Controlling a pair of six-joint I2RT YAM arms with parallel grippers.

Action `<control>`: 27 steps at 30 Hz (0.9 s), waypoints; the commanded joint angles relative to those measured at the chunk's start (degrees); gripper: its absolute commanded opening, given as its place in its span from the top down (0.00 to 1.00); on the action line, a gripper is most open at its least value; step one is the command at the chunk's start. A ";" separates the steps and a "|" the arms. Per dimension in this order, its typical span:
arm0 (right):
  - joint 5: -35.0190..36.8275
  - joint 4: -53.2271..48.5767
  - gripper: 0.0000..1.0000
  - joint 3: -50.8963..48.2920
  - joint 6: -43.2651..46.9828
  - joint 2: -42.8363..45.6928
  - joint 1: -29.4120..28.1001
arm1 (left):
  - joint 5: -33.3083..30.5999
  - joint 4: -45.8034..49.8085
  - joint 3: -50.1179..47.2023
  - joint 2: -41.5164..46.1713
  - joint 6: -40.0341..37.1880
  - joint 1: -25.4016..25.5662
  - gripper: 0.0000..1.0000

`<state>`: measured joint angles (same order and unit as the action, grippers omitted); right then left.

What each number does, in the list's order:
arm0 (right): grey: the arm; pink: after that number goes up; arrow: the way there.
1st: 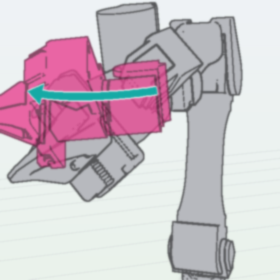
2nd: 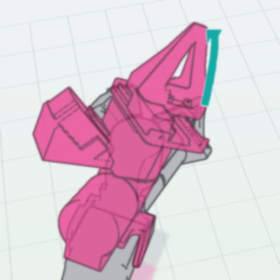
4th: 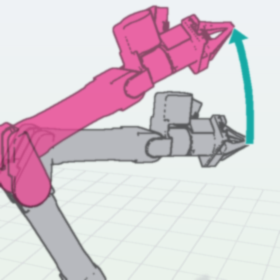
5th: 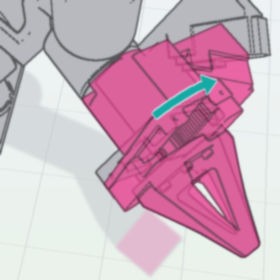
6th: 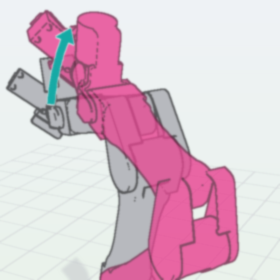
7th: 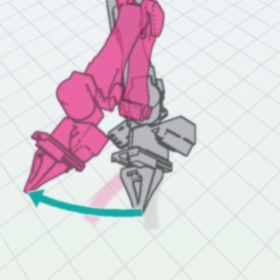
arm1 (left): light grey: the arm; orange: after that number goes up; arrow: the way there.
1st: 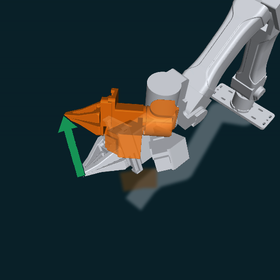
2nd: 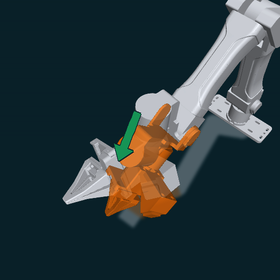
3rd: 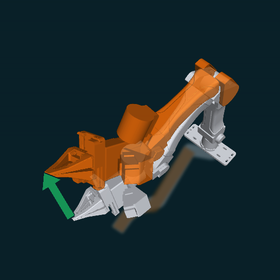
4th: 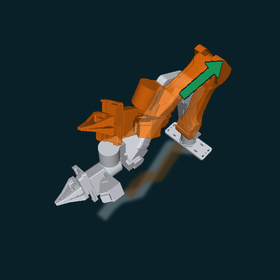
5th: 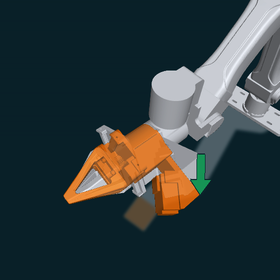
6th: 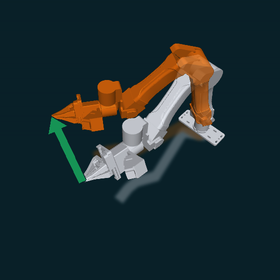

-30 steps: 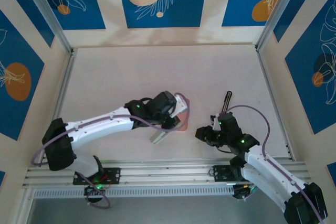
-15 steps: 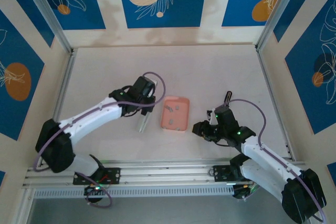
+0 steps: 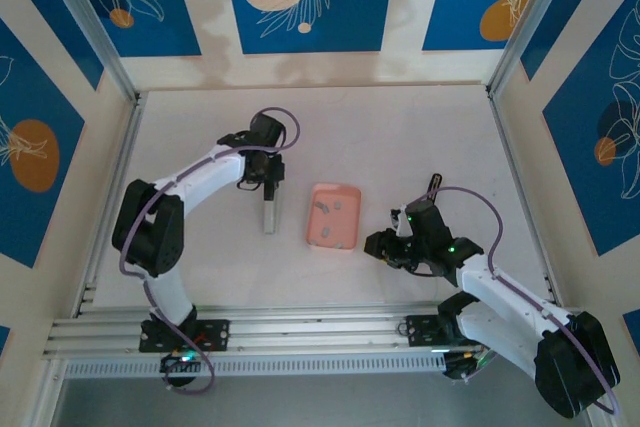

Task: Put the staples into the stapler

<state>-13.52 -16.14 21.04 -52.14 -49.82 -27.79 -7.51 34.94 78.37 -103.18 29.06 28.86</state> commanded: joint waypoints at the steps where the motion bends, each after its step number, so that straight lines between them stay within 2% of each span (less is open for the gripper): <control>1: -0.93 -1.48 0.65 2.03 1.24 -0.19 -0.26 | 1.18 1.70 3.56 -1.78 1.22 -0.48 0.87; 3: -0.76 -2.49 0.65 2.45 1.50 -0.24 -0.25 | 1.39 2.10 4.42 -2.76 0.84 -0.52 0.81; 5: -0.75 -3.53 0.62 2.80 1.89 -0.11 -0.25 | 1.71 2.32 5.27 -3.30 0.64 -0.53 0.70; 8: -0.67 -4.86 0.59 3.64 2.71 0.16 -0.22 | 1.23 2.42 5.83 -3.01 0.42 -0.58 0.61; 12: -0.43 -6.94 0.56 5.59 3.95 0.23 -0.05 | 0.47 2.37 5.56 -0.40 -0.40 -0.52 0.57; 17: 0.69 -10.45 0.54 8.63 6.17 -0.05 0.77 | 0.24 -0.86 0.66 7.73 -0.73 -0.56 0.53; 22: 3.02 -17.21 0.52 13.47 10.97 -2.21 3.98 | 6.93 -13.53 -13.28 20.68 -0.86 -0.59 0.51; 25: 4.85 -23.19 0.51 17.25 14.98 -4.93 7.96 | 13.87 -28.18 -26.48 29.58 -0.84 -0.50 0.52; 27: 6.02 -27.07 0.49 19.65 18.06 -7.23 12.05 | 14.92 -36.49 -34.42 34.09 1.33 -0.54 0.51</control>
<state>-10.13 -34.15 37.36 -40.34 -54.98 -19.55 1.30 13.96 53.21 -72.75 29.32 28.62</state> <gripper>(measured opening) 0.503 0.485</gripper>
